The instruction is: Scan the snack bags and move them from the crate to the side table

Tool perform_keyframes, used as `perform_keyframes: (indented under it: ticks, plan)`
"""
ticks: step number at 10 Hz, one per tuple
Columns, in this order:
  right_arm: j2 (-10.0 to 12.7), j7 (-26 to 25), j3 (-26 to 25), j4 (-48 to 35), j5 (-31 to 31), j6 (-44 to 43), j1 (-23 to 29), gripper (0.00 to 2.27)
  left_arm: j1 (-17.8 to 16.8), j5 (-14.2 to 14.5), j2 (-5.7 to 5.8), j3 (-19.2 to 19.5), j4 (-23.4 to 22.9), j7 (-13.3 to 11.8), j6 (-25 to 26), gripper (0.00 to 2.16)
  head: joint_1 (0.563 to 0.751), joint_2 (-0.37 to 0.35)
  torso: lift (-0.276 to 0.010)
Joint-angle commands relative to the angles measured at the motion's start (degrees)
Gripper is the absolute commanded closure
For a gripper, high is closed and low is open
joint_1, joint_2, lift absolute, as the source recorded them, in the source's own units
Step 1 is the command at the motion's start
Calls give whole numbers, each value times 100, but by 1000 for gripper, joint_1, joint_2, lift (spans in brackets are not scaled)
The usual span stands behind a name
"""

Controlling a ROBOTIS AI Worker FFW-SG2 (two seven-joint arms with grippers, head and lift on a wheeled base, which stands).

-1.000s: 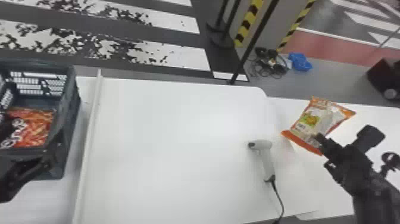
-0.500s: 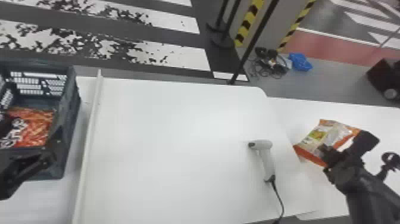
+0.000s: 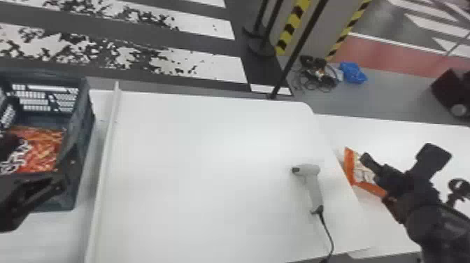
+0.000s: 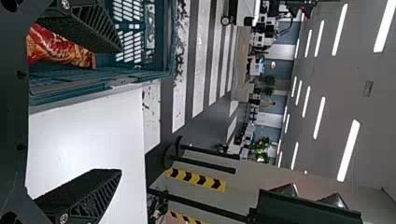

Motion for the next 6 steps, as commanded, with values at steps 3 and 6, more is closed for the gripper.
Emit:
perform_keyframes:
  ticks: [3,6]
  plan:
    - [696,736,322,-1759,-76,357,791,87,-32,-53,11,-58,-28,28,0,76,695,-350,-87]
    - [1153,991,1333,-2831,73,462,1283,87,-59,-132,-15,-146,-36,63,0,76,695,-350,-87]
